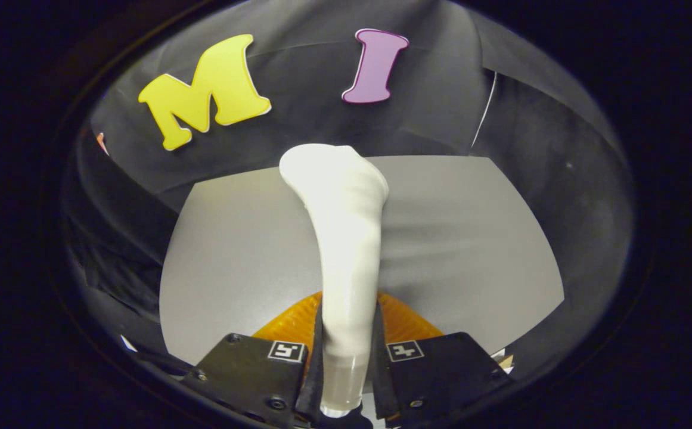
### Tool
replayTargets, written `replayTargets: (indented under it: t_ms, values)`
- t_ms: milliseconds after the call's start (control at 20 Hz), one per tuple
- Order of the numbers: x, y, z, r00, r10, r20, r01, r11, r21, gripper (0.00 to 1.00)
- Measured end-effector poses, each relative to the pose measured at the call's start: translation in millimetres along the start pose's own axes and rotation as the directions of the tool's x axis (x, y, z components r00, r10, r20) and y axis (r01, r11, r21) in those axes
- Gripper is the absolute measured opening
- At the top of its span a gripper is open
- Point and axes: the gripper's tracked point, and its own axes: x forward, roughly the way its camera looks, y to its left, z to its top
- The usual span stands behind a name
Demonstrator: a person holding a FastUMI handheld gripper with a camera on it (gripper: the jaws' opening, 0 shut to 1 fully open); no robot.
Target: Iron the clothes twice with a garment steamer, once on the left side and once on the right side.
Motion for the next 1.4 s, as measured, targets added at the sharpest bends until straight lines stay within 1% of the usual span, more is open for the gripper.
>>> replayTargets:
  t_ms: [150,300,450,750,850,1050,1400]
  values:
    - [-16.4,10.3,-10.3,0.997,0.071,0.031,-0.072,0.996,0.044,0.34]
    - [-41.2,17.2,-21.5,0.989,0.126,0.075,-0.131,0.989,0.074,0.33]
    - [-70.5,17.3,-34.6,0.981,0.144,0.130,-0.156,0.984,0.083,0.33]
    - [-130.8,23.8,-73.9,0.962,0.189,0.200,-0.210,0.973,0.093,0.33]
    - [-148.1,27.1,-84.3,0.956,0.193,0.221,-0.215,0.973,0.083,0.33]
    - [-178.9,32.5,-106.5,0.942,0.176,0.285,-0.201,0.978,0.061,0.33]
    - [-220.6,53.6,-144.9,0.912,0.160,0.379,-0.180,0.983,0.017,0.33]
